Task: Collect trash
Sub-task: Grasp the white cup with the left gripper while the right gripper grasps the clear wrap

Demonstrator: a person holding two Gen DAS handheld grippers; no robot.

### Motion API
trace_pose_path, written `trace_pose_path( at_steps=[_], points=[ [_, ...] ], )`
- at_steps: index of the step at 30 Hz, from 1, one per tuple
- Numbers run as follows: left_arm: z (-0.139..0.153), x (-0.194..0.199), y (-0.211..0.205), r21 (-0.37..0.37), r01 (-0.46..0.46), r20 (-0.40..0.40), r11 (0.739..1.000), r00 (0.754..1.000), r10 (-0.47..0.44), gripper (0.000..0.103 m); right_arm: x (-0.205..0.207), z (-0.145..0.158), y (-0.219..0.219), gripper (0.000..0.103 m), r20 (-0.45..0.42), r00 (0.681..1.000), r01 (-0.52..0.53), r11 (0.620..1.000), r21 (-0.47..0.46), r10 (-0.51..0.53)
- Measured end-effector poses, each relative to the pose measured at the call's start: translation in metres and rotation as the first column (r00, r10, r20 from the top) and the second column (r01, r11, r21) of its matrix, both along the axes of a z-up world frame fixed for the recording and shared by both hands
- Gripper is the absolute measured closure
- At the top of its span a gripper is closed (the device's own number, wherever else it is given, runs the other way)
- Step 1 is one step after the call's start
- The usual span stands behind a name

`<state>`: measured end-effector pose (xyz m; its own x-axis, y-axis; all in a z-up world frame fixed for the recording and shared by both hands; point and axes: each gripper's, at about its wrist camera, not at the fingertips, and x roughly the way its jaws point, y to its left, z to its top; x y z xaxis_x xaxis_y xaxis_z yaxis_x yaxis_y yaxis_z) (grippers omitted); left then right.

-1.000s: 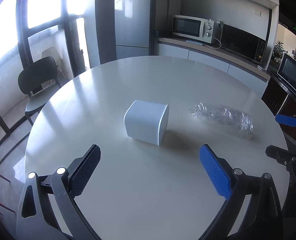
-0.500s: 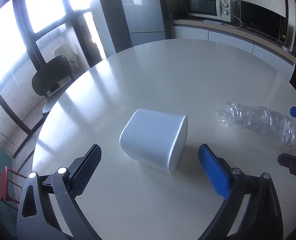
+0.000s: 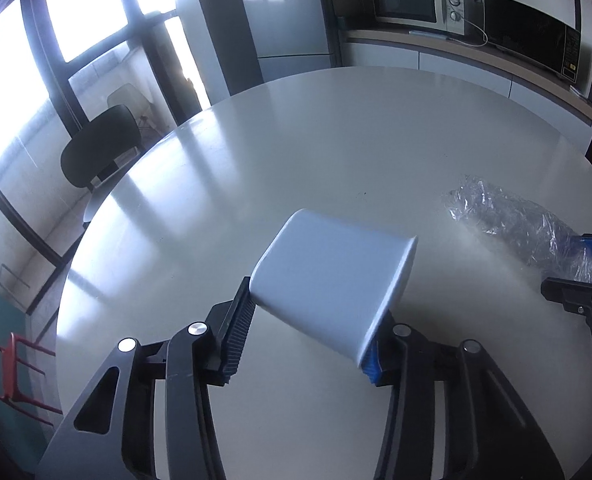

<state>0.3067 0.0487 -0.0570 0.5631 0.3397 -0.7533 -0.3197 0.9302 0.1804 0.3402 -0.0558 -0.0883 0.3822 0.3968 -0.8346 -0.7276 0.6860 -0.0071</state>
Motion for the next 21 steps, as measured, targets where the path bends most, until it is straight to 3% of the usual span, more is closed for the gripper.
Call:
trace_pose_path(
  at_steps=[2,3,4,13,21],
  points=[
    [0.000,-0.004,0.003,-0.001,-0.005,0.012,1.000,1.000,0.005,0.063,-0.006,0.000,-0.001,0.064,-0.001,1.000,0.007,1.000,0.010,-0.007],
    [0.001,-0.008,0.004,0.000,-0.008,0.021,1.000,1.000,0.008,0.072,-0.011,0.000,-0.002,0.065,0.000,1.000,0.007,1.000,0.015,-0.007],
    [0.001,-0.010,0.005,-0.006,-0.011,0.022,1.000,1.000,0.011,0.100,-0.014,0.000,-0.002,0.065,0.004,1.000,0.010,1.000,0.019,-0.010],
    [-0.006,-0.037,0.023,-0.158,-0.017,0.054,0.987,0.998,0.025,0.100,-0.045,0.008,-0.010,0.067,0.010,0.997,0.081,0.994,0.080,-0.082],
    [0.006,-0.081,0.021,-0.240,0.030,0.149,0.970,0.989,0.006,0.100,-0.082,0.014,-0.011,0.068,0.031,0.989,0.141,0.978,0.151,-0.148]
  ],
)
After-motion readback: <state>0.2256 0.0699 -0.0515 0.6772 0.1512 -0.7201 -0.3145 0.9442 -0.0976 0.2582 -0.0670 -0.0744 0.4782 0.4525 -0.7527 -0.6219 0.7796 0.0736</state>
